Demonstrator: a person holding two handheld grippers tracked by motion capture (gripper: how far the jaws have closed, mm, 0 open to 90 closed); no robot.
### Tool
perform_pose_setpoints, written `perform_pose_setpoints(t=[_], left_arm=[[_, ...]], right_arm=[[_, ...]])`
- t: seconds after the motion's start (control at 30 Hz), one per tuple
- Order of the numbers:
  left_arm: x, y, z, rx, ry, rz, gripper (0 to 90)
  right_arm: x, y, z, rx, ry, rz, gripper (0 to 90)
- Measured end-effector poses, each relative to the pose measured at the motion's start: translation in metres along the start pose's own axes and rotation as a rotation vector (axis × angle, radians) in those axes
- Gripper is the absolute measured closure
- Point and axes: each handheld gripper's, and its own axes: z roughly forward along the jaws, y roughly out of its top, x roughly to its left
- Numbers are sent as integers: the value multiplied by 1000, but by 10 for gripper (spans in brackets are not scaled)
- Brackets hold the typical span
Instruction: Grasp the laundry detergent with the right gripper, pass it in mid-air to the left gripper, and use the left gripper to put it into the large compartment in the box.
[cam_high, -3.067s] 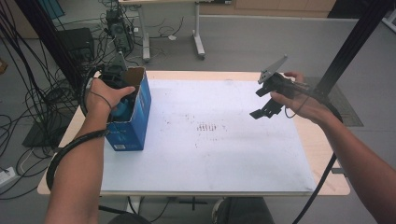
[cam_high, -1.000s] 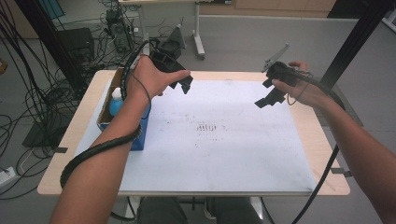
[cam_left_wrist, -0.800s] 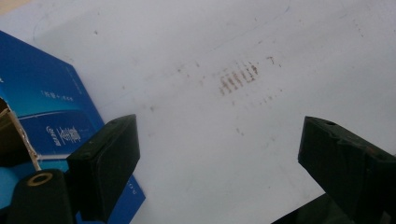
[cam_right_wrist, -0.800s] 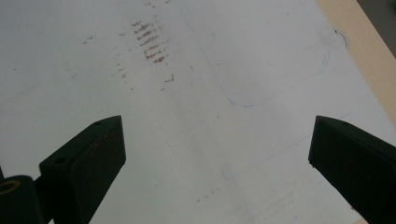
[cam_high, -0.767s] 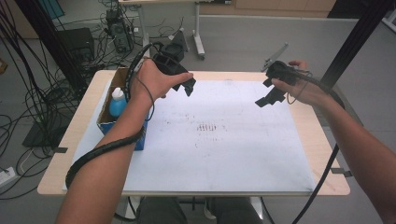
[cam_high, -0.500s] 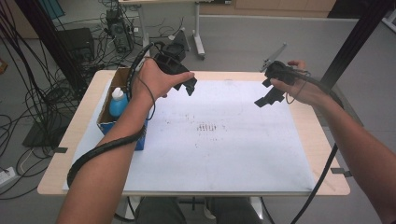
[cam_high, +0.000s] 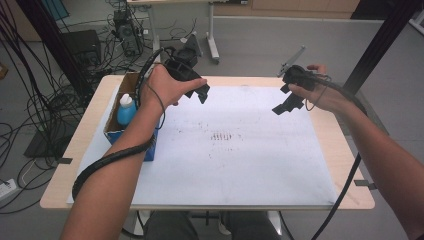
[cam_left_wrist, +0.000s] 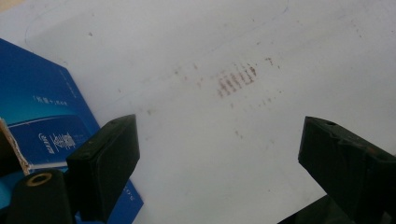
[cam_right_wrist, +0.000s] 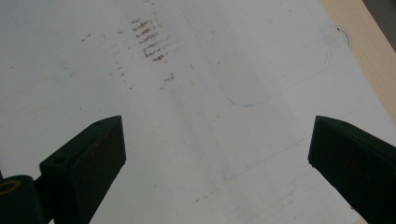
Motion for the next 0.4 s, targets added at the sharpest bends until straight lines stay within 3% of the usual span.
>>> perform_pose_setpoints(t=[0.4], left_arm=[[-2, 1, -2, -7, -3, 2, 129]], right_arm=[[0, -1, -2, -3, 0, 0, 41]])
